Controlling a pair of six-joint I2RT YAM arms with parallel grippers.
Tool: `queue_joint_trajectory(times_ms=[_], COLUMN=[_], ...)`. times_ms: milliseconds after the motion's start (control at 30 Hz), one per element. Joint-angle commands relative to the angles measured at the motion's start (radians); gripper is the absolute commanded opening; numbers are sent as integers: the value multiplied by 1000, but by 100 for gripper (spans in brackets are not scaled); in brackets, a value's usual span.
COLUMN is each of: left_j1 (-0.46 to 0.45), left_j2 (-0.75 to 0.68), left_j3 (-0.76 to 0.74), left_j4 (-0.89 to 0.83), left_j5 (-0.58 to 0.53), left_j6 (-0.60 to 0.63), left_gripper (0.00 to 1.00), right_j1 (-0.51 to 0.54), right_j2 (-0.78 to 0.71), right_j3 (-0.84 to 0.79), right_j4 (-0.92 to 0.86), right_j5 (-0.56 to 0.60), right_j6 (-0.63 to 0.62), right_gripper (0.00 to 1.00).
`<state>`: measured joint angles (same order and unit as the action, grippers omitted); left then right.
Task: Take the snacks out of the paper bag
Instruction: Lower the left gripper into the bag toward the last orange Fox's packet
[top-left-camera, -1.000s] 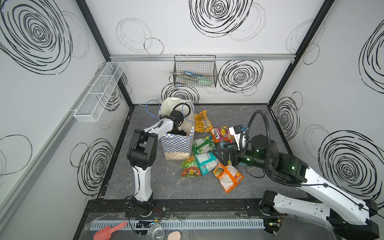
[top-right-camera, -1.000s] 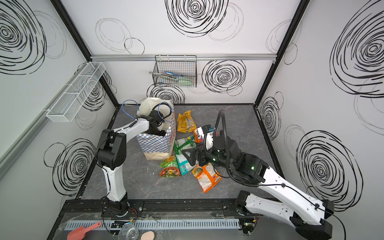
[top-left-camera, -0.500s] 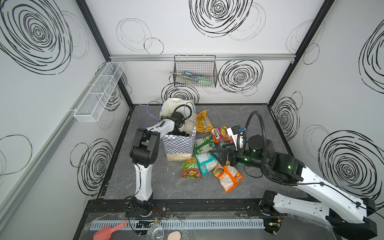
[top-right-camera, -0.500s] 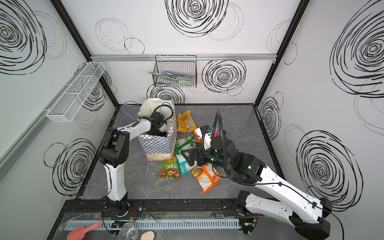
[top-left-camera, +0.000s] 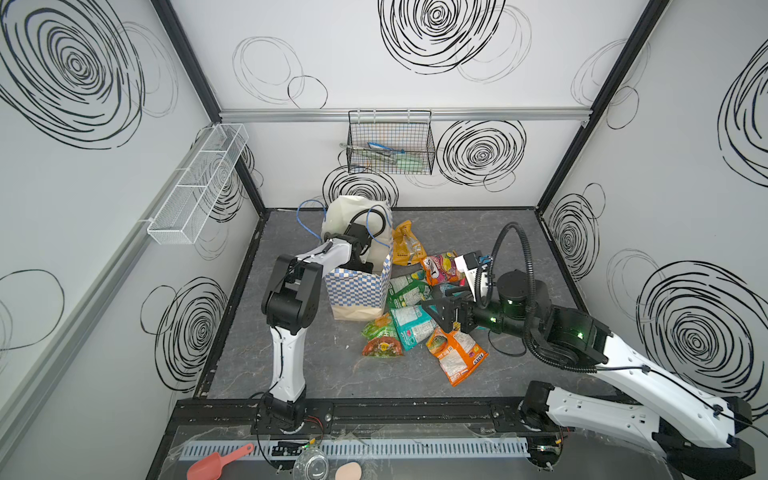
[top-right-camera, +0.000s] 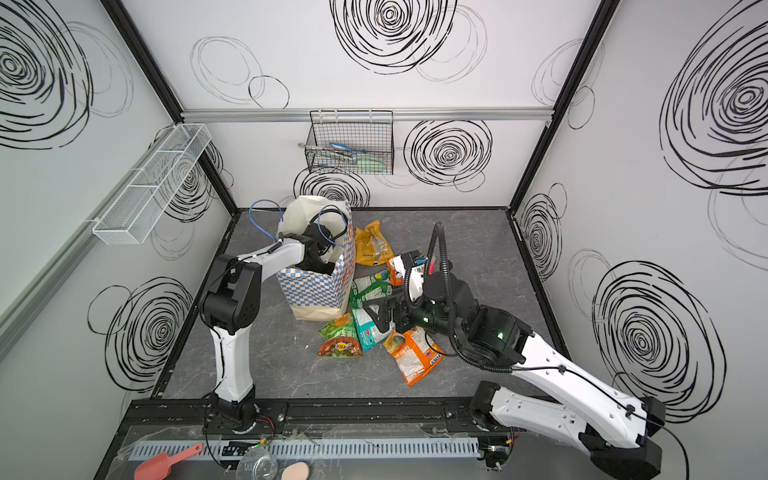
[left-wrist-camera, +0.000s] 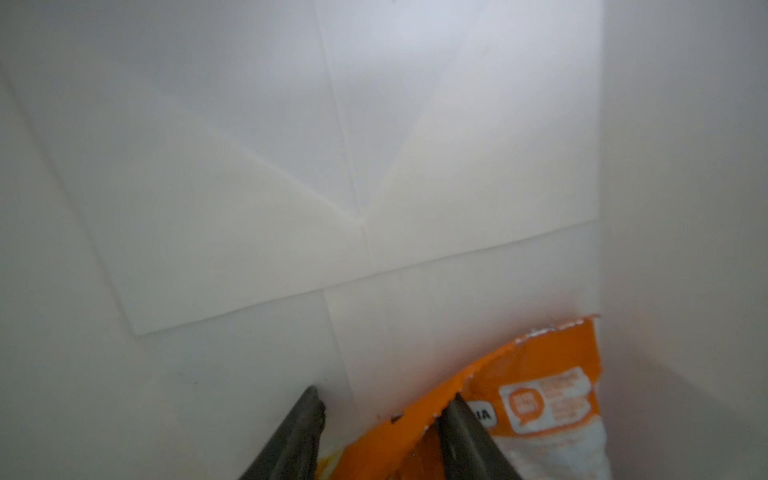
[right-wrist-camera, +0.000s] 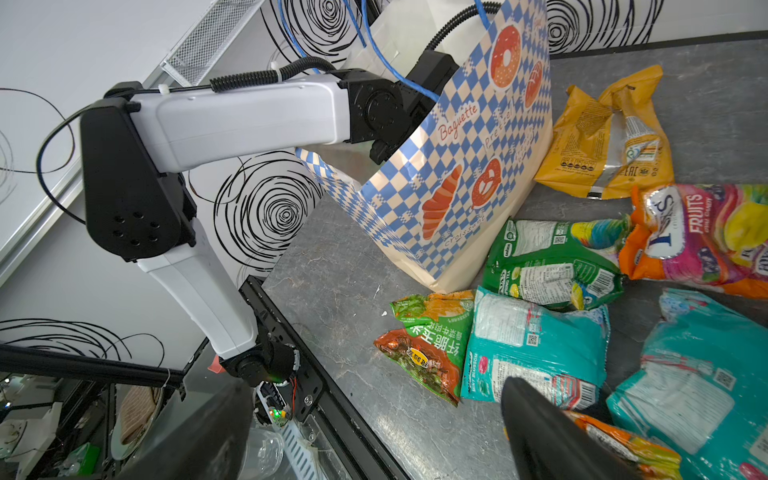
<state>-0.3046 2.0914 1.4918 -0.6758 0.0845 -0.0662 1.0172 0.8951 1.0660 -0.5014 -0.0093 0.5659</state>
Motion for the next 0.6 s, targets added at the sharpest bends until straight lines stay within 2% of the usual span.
queue_joint_trajectory(times_ms=[0, 167, 300, 367, 433, 567], left_j1=[-32, -34, -39, -39, -39, -49], left_j2=[-3, -99, -175, -218, -247, -251], left_j3=[-42, -63, -90, -118, -142, -157], left_j4=[-24, 15, 89, 145, 186, 212], left_j5=[33, 30, 42, 55, 61, 28], left_j6=[3, -11, -10, -18, -35, -47], left_gripper=[39, 26, 24, 30, 43, 63], right_j1=[10, 11, 15, 14, 16, 18], right_j2=[12, 48, 67, 79, 91, 105], right_j3=[1, 13, 9, 10, 13, 14], right_j4=[15, 19, 42, 50, 57, 64], right_j5=[13, 5, 2, -3, -8, -17], right_j6=[11, 17, 21, 21, 22, 20], right_gripper=[97, 97, 97, 97, 97, 97])
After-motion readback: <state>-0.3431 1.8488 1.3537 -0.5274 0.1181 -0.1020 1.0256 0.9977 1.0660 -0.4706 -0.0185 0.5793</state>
